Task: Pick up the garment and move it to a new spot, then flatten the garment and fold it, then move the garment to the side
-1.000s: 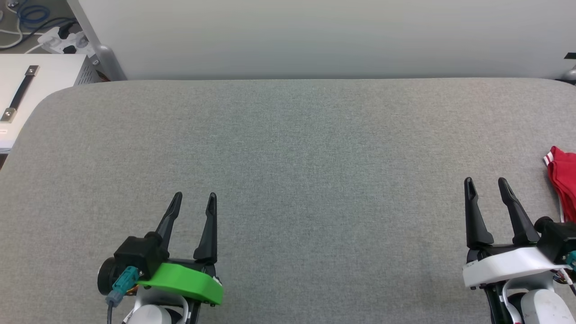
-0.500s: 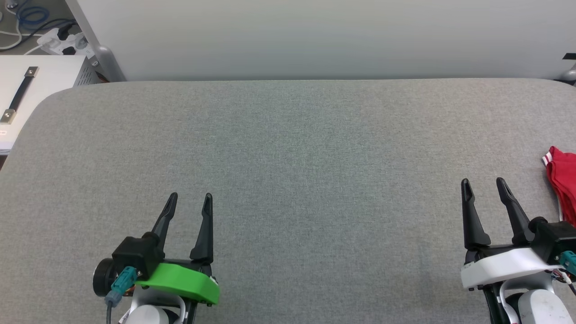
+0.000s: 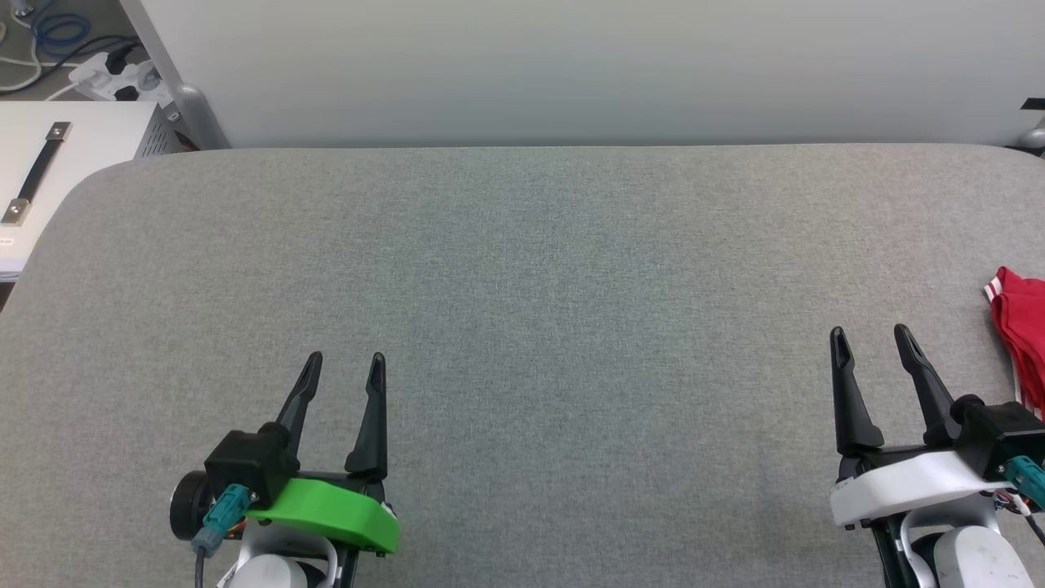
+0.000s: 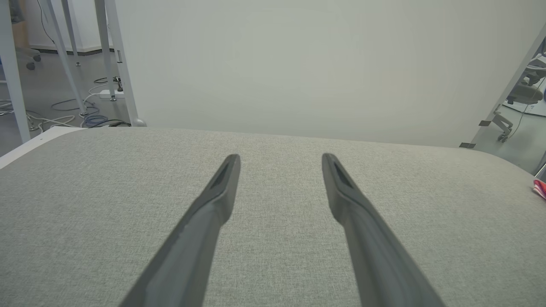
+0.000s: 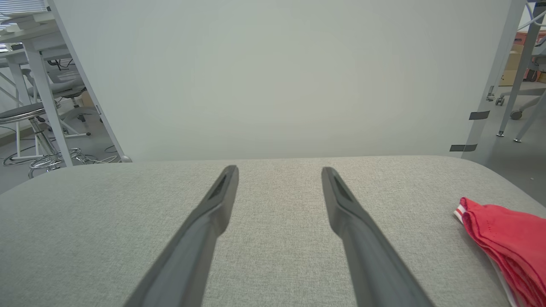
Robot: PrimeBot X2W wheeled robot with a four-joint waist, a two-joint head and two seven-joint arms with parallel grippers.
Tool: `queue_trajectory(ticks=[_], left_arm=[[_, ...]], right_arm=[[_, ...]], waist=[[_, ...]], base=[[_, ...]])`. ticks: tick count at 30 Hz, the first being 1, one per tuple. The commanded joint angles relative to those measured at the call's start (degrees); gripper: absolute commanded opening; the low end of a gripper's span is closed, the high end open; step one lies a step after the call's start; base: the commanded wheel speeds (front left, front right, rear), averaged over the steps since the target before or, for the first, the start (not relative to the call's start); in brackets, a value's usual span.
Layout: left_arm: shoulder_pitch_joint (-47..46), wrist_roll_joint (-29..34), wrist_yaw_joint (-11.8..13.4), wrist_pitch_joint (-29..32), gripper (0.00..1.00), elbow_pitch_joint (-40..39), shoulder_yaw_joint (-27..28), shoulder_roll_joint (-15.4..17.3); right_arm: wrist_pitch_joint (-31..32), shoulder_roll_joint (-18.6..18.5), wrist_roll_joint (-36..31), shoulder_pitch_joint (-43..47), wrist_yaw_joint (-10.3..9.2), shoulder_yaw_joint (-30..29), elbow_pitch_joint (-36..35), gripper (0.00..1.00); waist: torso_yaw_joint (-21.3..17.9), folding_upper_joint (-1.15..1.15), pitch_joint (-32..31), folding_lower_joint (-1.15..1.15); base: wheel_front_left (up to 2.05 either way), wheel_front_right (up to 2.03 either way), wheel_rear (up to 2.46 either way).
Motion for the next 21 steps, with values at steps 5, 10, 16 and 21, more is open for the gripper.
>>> queue_trajectory(ticks=[5, 10, 16, 21], left_arm=[[-0.05, -0.04, 0.00, 0.09, 0.00, -0.02, -0.30, 0.00], [0.02, 0.31, 0.22, 0.54, 0.00, -0.25, -0.19, -0.02], [0.12, 0.87, 0.57, 1.22, 0.00, -0.59, -0.02, -0.05], [0.20, 1.33, 0.86, 1.81, 0.00, -0.87, 0.12, -0.08]], right_arm=[[0.10, 0.02, 0.02, -0.01, 0.00, 0.05, 0.11, 0.00], [0.54, 0.13, -0.33, 0.11, 0.00, 0.04, -0.06, 0.00], [1.22, 0.31, -0.86, 0.28, -0.01, 0.06, -0.31, 0.00], [1.80, 0.46, -1.31, 0.43, -0.01, 0.08, -0.52, 0.00]], waist=[[-0.02, 0.00, 0.01, 0.00], [-0.05, 0.00, -0.12, 0.00], [-0.10, 0.00, -0.31, 0.00], [-0.15, 0.00, -0.47, 0.00]], base=[[0.00, 0.00, 0.00], [0.00, 0.00, 0.00], [0.00, 0.00, 0.00], [0.00, 0.00, 0.00]])
